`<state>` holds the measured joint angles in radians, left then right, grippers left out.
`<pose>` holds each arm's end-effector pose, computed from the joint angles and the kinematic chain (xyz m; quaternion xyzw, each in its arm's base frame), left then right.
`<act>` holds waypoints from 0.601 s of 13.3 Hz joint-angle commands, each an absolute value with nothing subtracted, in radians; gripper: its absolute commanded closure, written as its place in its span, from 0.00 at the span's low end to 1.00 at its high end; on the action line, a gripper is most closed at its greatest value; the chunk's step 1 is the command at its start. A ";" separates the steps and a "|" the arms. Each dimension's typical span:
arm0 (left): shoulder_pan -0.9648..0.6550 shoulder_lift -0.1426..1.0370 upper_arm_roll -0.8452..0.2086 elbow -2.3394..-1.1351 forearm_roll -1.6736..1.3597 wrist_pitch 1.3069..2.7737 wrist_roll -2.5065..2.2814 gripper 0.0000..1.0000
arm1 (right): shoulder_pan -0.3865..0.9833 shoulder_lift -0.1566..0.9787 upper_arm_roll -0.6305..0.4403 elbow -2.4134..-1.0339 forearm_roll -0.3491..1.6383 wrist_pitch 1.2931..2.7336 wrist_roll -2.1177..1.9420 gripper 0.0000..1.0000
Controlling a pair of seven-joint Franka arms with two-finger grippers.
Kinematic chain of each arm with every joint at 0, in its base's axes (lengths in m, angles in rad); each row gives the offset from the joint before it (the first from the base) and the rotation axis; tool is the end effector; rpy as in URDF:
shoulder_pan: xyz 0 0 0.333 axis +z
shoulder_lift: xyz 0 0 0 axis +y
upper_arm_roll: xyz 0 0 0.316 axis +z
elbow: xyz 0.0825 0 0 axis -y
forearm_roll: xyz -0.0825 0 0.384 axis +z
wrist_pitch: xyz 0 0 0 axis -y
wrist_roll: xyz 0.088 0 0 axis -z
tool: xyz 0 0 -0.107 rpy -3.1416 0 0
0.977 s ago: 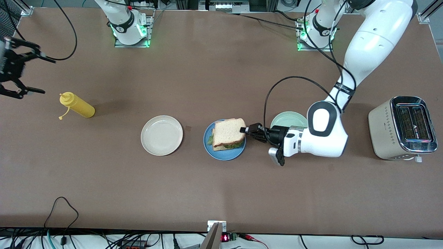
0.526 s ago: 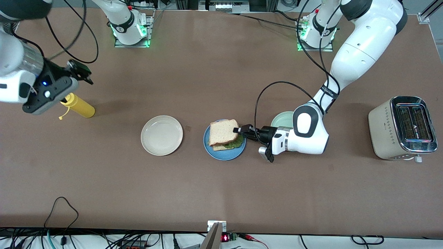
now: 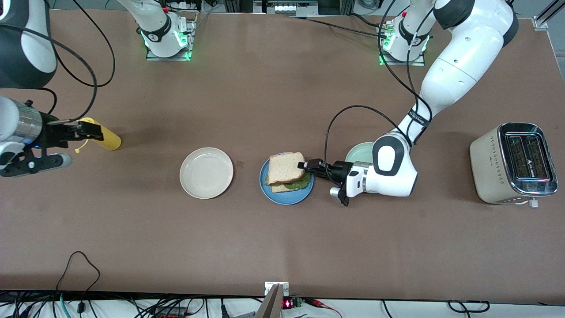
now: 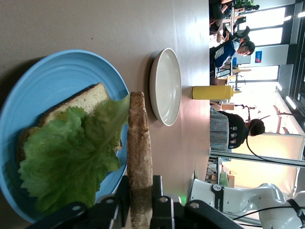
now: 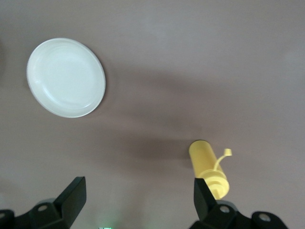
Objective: Make sandwich in blue plate with both arms
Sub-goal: 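Open the left gripper and draw it back from the sandwich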
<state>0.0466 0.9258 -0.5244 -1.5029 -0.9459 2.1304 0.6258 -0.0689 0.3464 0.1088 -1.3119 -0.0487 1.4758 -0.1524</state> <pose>0.6381 -0.2983 0.1822 0.8253 -0.1188 -0.0659 0.5482 0.6415 0.0086 0.5307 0.9915 0.0940 -0.0903 0.0006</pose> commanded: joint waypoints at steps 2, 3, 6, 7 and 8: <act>0.064 0.911 -0.506 -1.503 -0.942 2.134 0.767 0.00 | -0.081 0.345 0.054 -1.302 -0.049 1.534 -0.144 0.00; 0.066 0.893 -0.493 -1.502 -0.880 2.131 0.776 0.00 | -0.083 0.342 0.054 -1.302 -0.045 1.528 -0.140 0.00; 0.097 0.853 -0.489 -1.483 -0.680 2.102 0.767 0.00 | -0.081 0.342 0.052 -1.304 -0.041 1.538 -0.140 0.00; 0.100 0.833 -0.488 -1.483 -0.636 2.083 0.765 0.00 | -0.071 0.336 0.052 -1.307 -0.046 1.539 -0.127 0.00; 0.110 0.807 -0.483 -1.483 -0.561 2.056 0.762 0.00 | -0.066 0.328 0.052 -1.322 -0.049 1.537 -0.127 0.00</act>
